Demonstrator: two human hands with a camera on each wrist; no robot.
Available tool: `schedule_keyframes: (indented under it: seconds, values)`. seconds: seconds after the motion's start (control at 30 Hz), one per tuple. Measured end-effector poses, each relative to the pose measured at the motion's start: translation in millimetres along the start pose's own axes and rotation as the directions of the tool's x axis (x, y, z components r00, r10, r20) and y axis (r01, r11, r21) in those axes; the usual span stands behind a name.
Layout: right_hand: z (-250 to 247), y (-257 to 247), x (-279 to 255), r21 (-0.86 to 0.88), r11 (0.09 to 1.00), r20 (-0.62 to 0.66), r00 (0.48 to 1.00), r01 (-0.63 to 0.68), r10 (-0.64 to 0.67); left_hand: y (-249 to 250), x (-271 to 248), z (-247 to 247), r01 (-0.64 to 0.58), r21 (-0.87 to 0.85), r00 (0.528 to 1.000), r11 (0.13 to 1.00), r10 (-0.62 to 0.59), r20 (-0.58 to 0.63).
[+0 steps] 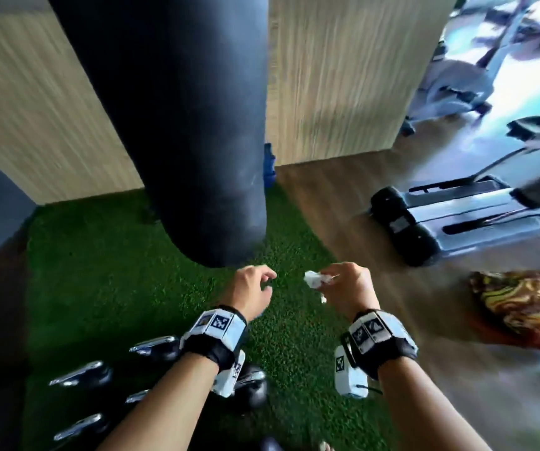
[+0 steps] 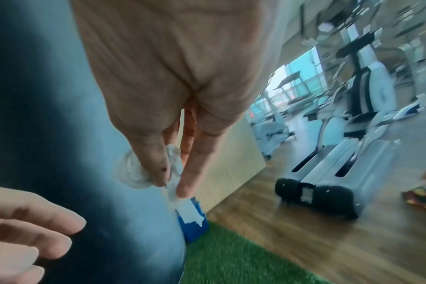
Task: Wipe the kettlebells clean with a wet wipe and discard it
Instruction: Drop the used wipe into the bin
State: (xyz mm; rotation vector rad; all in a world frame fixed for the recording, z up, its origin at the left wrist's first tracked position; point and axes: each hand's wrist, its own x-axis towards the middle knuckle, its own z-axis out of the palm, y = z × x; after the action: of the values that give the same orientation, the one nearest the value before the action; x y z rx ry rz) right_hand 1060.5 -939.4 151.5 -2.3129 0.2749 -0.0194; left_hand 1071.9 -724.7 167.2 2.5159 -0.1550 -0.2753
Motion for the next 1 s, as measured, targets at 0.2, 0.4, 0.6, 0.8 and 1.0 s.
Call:
schedule_keyframes:
  seconds: [0.2, 0.4, 0.6, 0.8, 1.0]
  values:
    - [-173.9, 44.9, -131.3, 0.063, 0.991, -0.277, 0.952, -0.116, 0.129, 186.9, -79.4, 37.3, -0.27, 0.013, 0.961, 0.963, 0.268, 0.075]
    - [-332.5, 166.0, -307.0, 0.139, 0.915, -0.504, 0.768, -0.38, 0.395, 368.6, -190.0, 147.2, -0.543, -0.019, 0.815, 0.84, 0.532, 0.229]
    - [-443.3, 301.2, -493.8, 0.247, 0.756, -0.607, 0.511, -0.606, 0.609, 505.2, -320.0, 303.4, -0.693, -0.108, 0.581, 0.713, 0.64, 0.503]
    - [-471.1, 407.3, -644.8, 0.422, 0.539, -0.58, 0.24, -0.729, 0.779, 576.5, -438.5, 454.0, -0.742, -0.194, 0.348, 0.642, 0.615, 0.707]
    - [-442.8, 504.3, -733.0, 0.571, 0.313, -0.478, 0.002, -0.759, 0.878, 591.9, -516.7, 593.3, -0.78, -0.196, 0.161, 0.594, 0.494, 0.855]
